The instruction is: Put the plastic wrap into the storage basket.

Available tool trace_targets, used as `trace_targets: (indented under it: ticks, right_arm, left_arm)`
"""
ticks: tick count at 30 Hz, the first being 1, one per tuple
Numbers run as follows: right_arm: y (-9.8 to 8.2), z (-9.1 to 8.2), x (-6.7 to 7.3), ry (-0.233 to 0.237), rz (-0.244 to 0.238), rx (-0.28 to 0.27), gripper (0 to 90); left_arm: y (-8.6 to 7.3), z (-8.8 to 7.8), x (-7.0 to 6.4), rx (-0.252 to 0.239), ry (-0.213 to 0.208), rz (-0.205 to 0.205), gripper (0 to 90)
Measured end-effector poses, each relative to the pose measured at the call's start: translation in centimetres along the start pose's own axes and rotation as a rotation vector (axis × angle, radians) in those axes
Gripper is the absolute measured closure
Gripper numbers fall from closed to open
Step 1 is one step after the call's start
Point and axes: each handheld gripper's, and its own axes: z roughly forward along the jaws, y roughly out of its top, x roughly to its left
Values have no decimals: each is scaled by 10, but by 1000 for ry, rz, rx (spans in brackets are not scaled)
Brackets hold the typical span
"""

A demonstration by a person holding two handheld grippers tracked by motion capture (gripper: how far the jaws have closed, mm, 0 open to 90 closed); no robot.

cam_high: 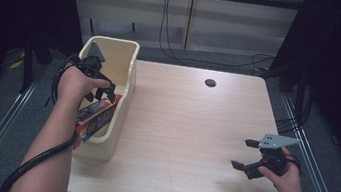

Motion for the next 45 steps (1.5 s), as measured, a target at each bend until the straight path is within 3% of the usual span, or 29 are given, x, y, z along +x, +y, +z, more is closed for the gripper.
trace_targets:
  ticks: [5, 6, 19, 36, 45]
  right_arm:
    - [1, -1, 0, -6, -2, -5, 27]
    - [1, 0, 1, 0, -4, -3, 26]
    - [1, -1, 1, 1, -3, -7, 26]
    - [0, 0, 2, 4, -8, -2, 25]
    - [-2, 3, 1, 10, -8, 7, 24]
  left_arm:
    - [3, -9, -11, -43, -29, 32, 263]
    - [4, -12, -17, -51, -31, 55, 242]
    - [9, -12, -51, -87, -96, 137, 222]
    - [5, 8, -94, -90, -166, 267, 195]
    - [2, 24, -105, -108, -198, 308, 190]
